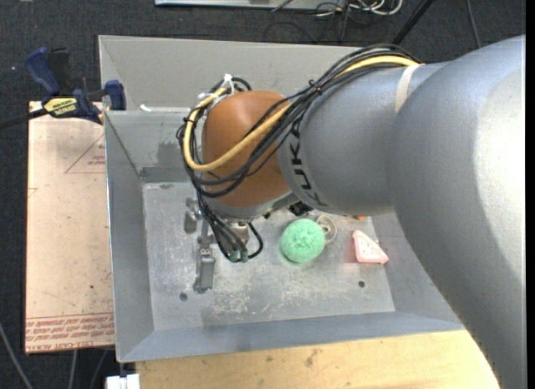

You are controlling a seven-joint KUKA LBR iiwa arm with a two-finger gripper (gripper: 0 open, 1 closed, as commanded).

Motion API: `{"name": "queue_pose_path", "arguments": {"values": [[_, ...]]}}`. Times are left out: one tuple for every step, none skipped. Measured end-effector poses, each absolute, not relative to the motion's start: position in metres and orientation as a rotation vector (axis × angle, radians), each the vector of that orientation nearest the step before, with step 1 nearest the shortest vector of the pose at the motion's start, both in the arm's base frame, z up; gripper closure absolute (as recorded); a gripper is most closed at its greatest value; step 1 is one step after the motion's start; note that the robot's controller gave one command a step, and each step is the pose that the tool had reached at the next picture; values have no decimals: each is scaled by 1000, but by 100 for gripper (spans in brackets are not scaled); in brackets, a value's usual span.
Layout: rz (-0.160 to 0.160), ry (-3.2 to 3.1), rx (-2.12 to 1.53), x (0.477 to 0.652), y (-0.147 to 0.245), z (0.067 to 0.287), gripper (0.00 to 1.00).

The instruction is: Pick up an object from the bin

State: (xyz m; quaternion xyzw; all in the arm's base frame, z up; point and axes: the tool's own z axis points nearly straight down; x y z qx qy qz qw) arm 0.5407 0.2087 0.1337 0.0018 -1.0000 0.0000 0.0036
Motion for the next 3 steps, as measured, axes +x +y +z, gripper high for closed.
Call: {"name": "queue_pose_path", "arguments": {"values": [[-2,-3142,0,543,208,138,0],[-2,-3139,49,563,155,183,0],[2,-3147,-25,575,127,205,0]]}}
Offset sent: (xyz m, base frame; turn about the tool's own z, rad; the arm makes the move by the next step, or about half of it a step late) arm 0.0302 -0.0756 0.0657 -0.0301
